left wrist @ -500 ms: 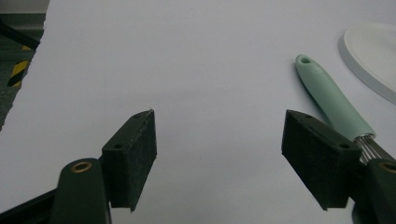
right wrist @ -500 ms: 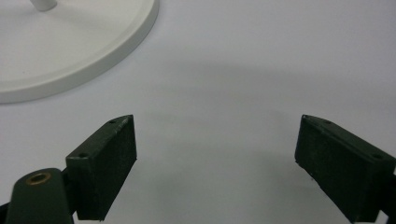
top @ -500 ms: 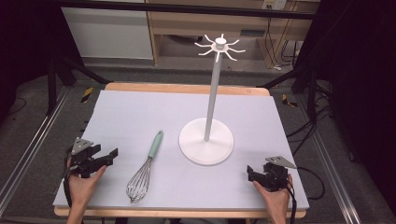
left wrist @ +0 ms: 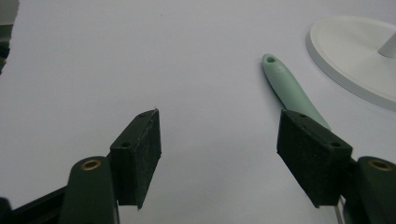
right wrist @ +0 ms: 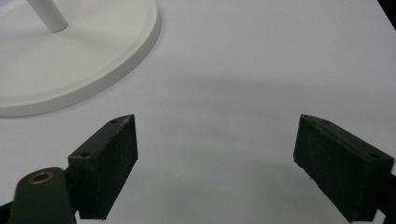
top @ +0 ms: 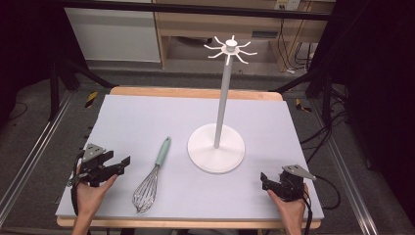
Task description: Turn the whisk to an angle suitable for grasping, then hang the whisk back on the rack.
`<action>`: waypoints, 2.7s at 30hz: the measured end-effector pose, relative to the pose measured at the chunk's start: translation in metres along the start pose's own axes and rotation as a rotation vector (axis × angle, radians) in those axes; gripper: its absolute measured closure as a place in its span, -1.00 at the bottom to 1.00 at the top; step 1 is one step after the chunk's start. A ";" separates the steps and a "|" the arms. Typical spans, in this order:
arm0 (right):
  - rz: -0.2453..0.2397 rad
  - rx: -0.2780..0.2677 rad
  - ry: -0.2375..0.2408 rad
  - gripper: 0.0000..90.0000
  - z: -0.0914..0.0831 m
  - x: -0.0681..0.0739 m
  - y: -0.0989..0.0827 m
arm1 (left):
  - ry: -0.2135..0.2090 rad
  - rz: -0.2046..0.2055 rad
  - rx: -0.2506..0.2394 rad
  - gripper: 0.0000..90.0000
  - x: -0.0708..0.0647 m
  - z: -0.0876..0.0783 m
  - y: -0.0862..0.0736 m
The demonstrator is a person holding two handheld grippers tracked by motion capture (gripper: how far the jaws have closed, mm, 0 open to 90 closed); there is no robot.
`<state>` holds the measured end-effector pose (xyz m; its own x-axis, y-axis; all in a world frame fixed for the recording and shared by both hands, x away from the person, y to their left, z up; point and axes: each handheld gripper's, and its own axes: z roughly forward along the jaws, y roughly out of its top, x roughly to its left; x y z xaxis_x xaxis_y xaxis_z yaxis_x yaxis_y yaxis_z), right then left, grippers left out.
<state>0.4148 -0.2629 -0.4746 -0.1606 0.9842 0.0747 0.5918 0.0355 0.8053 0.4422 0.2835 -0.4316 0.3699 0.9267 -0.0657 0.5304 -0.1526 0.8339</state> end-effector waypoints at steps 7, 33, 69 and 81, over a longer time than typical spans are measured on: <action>-0.010 -0.010 0.013 -0.63 0.000 0.002 0.001 | -0.018 0.029 0.023 -0.30 -0.012 0.004 0.005; -0.037 0.000 0.015 -0.54 0.000 0.006 0.000 | -0.088 0.079 0.054 -0.24 -0.039 0.014 0.029; -0.046 0.006 0.024 -0.48 0.000 0.007 0.002 | -0.100 0.144 0.180 -0.19 -0.063 0.054 0.061; -0.048 0.012 0.041 -0.41 0.000 0.007 0.002 | -0.088 0.158 0.278 -0.10 -0.066 0.070 0.055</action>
<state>0.4143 -0.2562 -0.4725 -0.2212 0.9734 0.0600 0.5921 0.0852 0.8013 0.5005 0.1897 -0.4193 0.5223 0.8527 -0.0048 0.6445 -0.3911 0.6570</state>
